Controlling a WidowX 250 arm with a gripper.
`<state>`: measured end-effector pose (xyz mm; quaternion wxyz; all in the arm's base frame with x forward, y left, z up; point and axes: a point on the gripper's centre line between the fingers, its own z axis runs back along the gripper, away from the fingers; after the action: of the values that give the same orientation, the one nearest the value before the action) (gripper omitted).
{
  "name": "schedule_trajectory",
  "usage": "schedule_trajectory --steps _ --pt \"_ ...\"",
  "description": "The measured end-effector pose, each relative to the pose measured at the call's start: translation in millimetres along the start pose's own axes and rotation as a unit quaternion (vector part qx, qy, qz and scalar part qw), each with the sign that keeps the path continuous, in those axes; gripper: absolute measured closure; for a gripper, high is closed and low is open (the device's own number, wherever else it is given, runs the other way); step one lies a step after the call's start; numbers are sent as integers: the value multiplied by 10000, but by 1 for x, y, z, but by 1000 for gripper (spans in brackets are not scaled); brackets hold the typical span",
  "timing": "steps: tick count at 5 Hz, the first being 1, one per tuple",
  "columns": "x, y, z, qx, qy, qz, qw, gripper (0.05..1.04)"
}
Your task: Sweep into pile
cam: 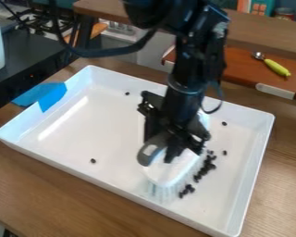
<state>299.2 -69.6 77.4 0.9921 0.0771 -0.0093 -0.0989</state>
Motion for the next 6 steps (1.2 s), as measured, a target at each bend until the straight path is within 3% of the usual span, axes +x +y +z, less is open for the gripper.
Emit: schedule_trajectory --steps 2,3,4,5,6 --pt "7 -37 7 -55 37 -17 10000 584" --pt "13 -34 18 -230 62 -8 9997 585" --pt "20 0 42 -473 -21 265 9985 585" --pt "23 56 69 -664 -454 627 9948 585" --pt "18 98 72 -687 -746 555 9933 585"
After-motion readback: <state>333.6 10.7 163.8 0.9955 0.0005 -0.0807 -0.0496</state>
